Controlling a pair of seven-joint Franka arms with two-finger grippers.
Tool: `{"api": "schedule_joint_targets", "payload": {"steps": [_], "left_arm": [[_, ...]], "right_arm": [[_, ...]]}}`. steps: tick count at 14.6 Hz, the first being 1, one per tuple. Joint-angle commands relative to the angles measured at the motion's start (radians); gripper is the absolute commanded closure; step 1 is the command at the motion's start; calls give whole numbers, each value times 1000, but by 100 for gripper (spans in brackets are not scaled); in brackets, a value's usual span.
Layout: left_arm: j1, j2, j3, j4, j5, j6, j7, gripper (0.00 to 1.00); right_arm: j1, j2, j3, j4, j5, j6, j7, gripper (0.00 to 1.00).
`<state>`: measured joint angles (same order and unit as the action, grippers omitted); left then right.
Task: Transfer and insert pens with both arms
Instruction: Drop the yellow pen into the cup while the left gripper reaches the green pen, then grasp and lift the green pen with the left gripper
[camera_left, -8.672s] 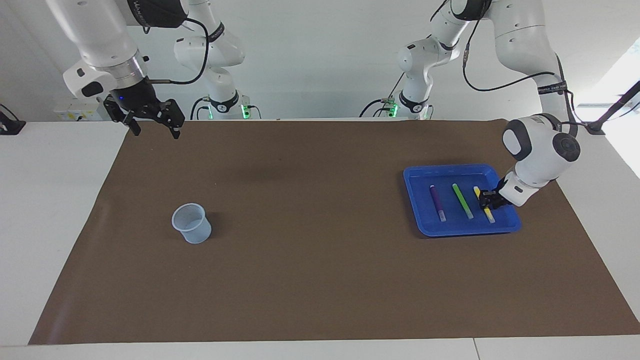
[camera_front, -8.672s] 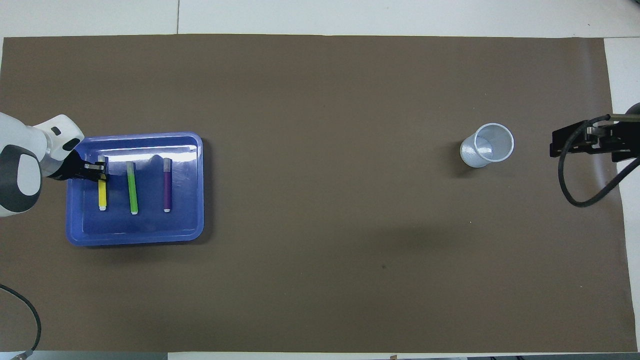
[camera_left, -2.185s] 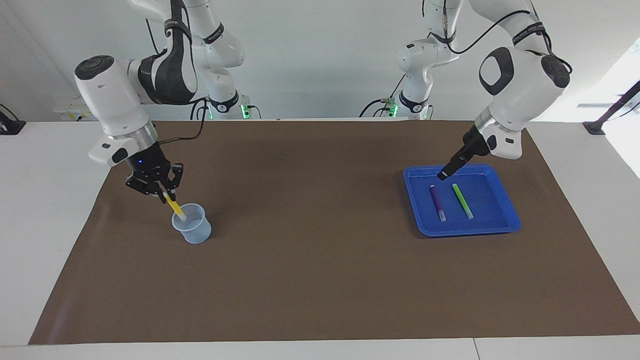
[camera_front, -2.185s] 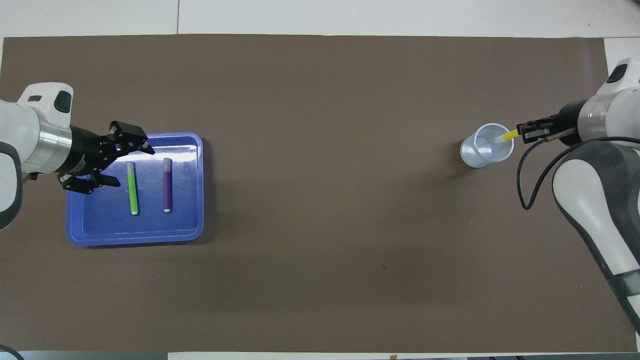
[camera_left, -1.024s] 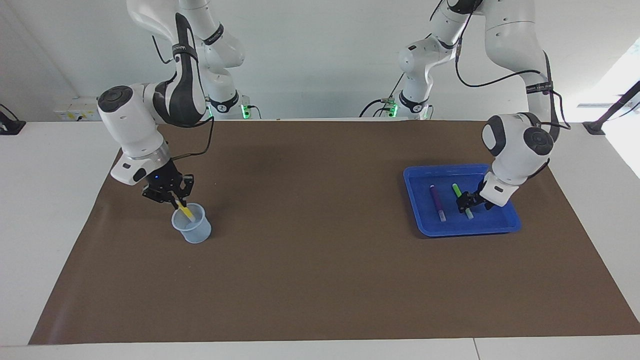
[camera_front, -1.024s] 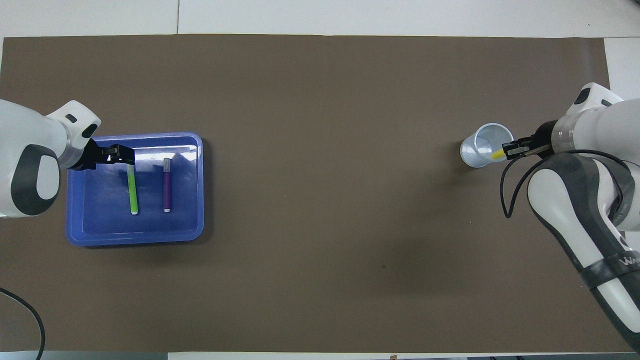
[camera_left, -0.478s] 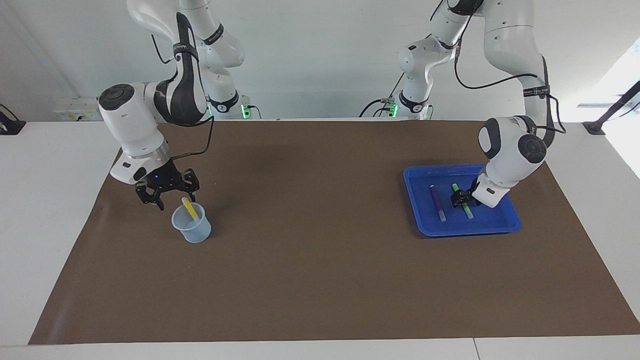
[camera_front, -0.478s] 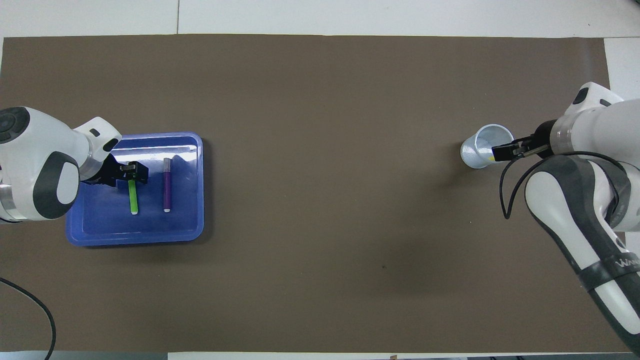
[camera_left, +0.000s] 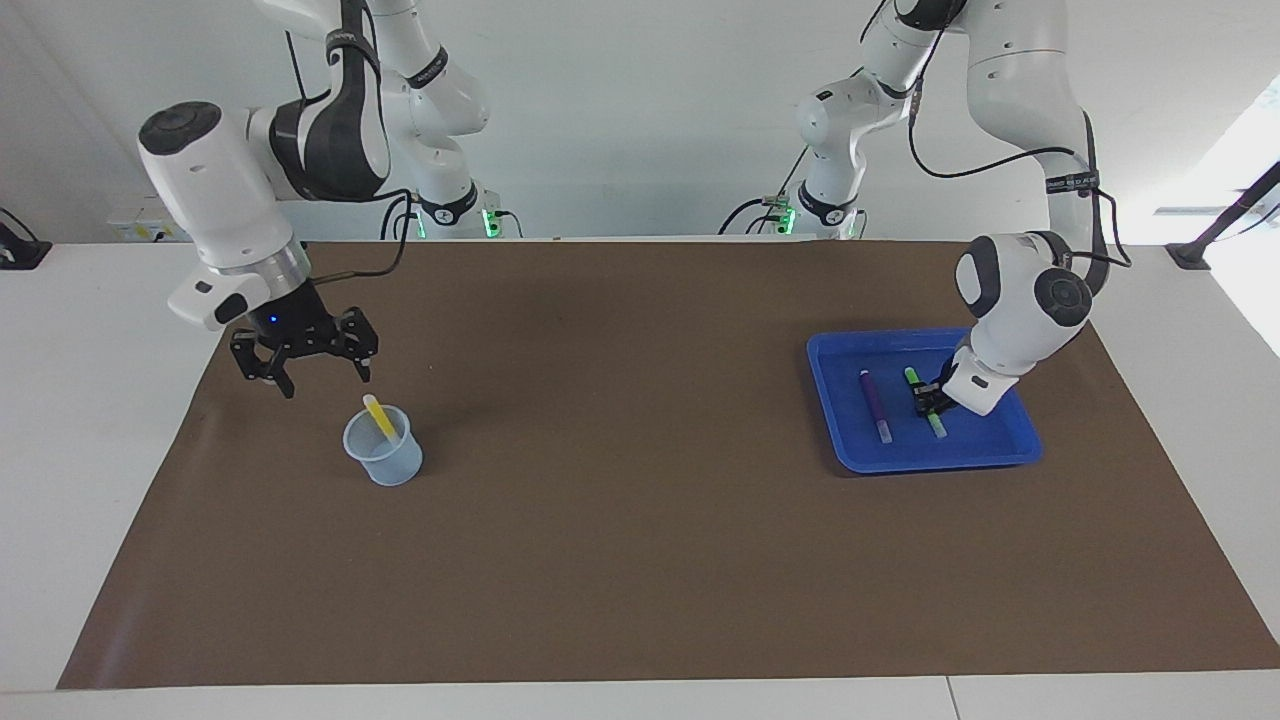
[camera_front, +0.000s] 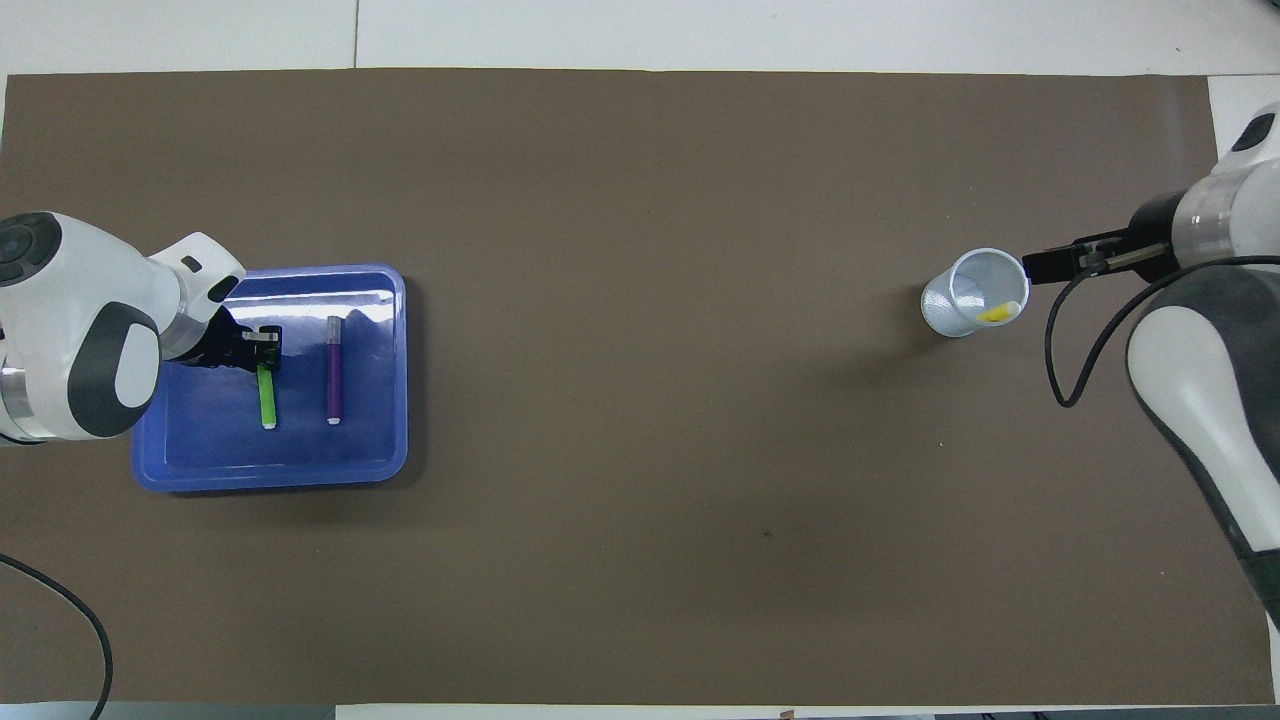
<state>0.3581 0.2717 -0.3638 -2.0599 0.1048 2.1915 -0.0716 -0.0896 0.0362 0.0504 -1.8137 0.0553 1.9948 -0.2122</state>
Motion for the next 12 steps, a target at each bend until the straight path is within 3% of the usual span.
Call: {"api": "schedule_joint_targets", "payload": {"steps": [1, 3, 7, 12], "left_arm": [[-4, 11, 8, 0, 21, -2, 0, 100], [-4, 12, 8, 6, 21, -6, 0, 100], [-4, 21, 5, 79, 10, -67, -4, 100], [-54, 20, 5, 309, -118, -316, -37, 100]], "right_arm": [[2, 8, 8, 121, -22, -176, 135, 0], [2, -22, 16, 152, -23, -285, 213, 0], [4, -65, 19, 168, -25, -364, 251, 0], [2, -53, 31, 226, -26, -429, 251, 0]]}}
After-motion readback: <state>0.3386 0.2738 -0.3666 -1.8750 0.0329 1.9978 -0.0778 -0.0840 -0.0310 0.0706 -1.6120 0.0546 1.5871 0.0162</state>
